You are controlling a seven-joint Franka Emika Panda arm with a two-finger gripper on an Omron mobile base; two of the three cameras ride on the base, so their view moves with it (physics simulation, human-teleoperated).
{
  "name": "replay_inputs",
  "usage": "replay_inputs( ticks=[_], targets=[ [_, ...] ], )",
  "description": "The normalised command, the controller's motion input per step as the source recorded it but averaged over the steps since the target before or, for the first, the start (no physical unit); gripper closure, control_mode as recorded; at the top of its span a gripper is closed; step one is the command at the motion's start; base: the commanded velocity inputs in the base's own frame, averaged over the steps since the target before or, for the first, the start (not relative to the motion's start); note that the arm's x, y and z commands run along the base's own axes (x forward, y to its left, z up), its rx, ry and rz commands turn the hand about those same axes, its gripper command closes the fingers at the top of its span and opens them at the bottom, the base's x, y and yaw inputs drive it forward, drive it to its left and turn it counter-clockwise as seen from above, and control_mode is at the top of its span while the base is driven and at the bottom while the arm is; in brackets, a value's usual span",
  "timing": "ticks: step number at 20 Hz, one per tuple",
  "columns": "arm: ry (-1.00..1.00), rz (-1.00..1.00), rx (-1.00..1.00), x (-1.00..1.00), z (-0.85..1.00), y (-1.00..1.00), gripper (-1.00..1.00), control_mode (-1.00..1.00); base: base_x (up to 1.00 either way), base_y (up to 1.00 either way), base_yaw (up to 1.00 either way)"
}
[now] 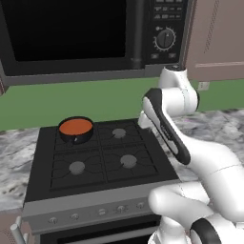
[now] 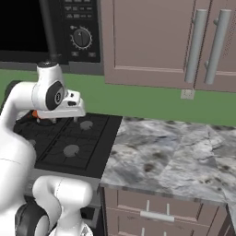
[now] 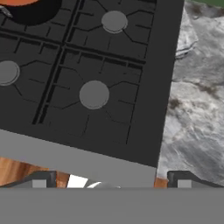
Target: Wait until the marinara sauce is simmered to a deep red color and then turn off the stove.
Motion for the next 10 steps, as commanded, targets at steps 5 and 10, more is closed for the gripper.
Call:
replay_inputs(
  ticks=[5, 10],
  targets=[
    [-0.01, 0.25, -0.12, -0.67, -0.32, 0.66, -1.0, -1.0, 0.0, 0.0, 0.0],
    [-0.01, 0.25, -0.13, -0.63, -0.12, 0.64, -1.0, -1.0, 0.0, 0.0, 0.0]
  ],
)
